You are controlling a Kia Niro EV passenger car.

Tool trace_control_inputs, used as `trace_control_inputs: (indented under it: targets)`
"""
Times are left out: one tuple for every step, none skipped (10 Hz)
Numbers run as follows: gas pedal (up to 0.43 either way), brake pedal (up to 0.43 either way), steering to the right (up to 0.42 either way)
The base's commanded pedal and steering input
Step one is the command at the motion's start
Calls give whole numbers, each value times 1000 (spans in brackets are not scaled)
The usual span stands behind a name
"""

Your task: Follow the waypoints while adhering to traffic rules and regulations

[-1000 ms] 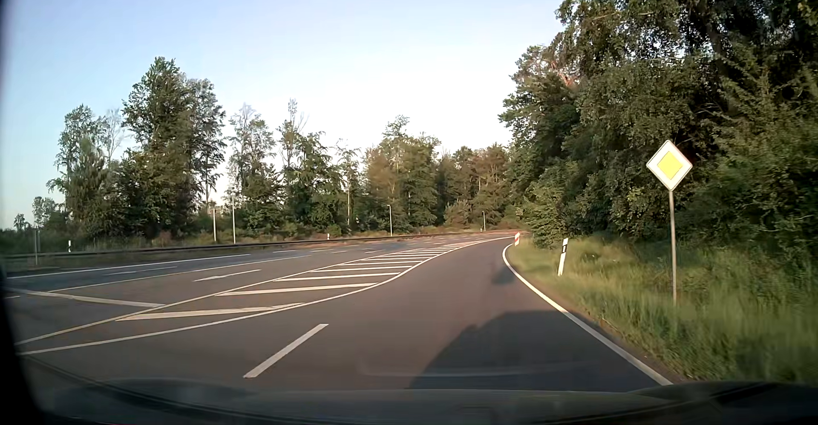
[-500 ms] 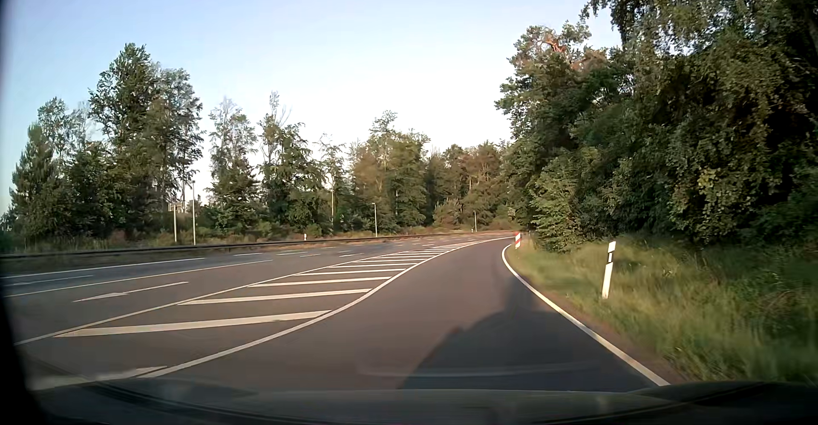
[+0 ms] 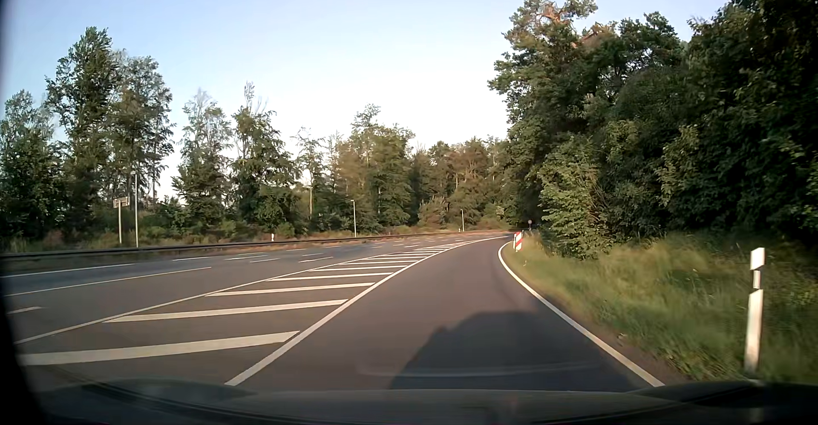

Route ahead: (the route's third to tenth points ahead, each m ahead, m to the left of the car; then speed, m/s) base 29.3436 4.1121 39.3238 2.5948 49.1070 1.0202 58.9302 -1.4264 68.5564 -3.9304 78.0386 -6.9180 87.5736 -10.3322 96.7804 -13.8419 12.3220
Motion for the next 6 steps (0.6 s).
trace_control_inputs:
  targets:
    - [449, 12, 21]
    - [449, 12, 21]
    - [449, 12, 21]
    - [449, 12, 20]
    - [449, 18, 19]
    - [449, 12, 18]
